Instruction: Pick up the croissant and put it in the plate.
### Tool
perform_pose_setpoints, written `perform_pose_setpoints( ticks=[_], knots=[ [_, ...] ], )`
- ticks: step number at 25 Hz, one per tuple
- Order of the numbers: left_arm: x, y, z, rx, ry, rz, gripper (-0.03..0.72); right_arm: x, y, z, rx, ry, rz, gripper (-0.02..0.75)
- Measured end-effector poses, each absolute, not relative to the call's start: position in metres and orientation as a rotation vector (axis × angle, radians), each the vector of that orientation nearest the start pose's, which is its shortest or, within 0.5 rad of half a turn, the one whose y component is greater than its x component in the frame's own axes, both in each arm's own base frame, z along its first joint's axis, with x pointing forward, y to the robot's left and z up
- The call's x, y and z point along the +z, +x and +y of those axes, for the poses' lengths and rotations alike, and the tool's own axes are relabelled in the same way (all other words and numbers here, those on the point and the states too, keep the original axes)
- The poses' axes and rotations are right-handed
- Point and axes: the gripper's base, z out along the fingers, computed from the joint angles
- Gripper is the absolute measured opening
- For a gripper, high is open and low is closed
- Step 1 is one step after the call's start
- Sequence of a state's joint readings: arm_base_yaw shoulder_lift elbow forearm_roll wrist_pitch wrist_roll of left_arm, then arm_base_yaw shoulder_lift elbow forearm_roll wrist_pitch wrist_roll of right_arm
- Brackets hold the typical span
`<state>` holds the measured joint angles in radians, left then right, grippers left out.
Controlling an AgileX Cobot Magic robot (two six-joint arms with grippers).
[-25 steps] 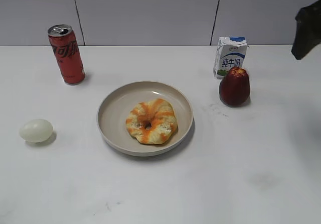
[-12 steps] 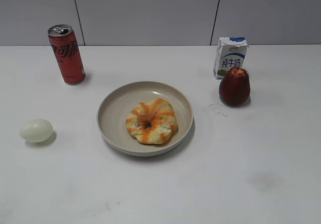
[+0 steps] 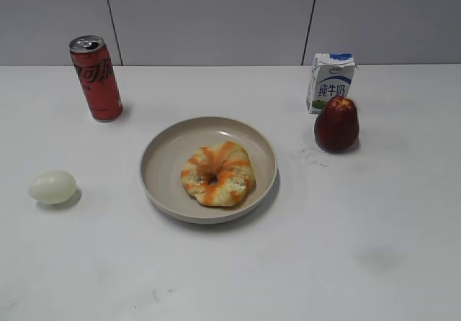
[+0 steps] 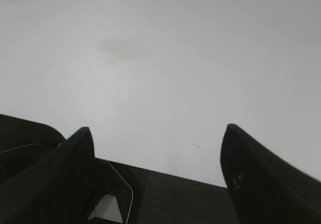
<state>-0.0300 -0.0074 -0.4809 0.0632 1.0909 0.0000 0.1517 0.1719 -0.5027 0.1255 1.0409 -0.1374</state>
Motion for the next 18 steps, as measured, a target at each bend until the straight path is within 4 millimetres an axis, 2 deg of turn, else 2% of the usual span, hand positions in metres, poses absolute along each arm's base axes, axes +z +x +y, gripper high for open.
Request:
perform_pose_setpoints(
  ticks=[11, 18],
  knots=[
    [0.27, -0.005, 0.005, 0.058, 0.028, 2.085, 0.552, 0.28, -0.005, 0.009, 0.16, -0.295, 2.007, 0.545],
    [0.27, -0.005, 0.005, 0.058, 0.028, 2.085, 0.552, 0.28, -0.007, 0.009, 0.159, -0.293, 1.991, 0.531]
  ],
)
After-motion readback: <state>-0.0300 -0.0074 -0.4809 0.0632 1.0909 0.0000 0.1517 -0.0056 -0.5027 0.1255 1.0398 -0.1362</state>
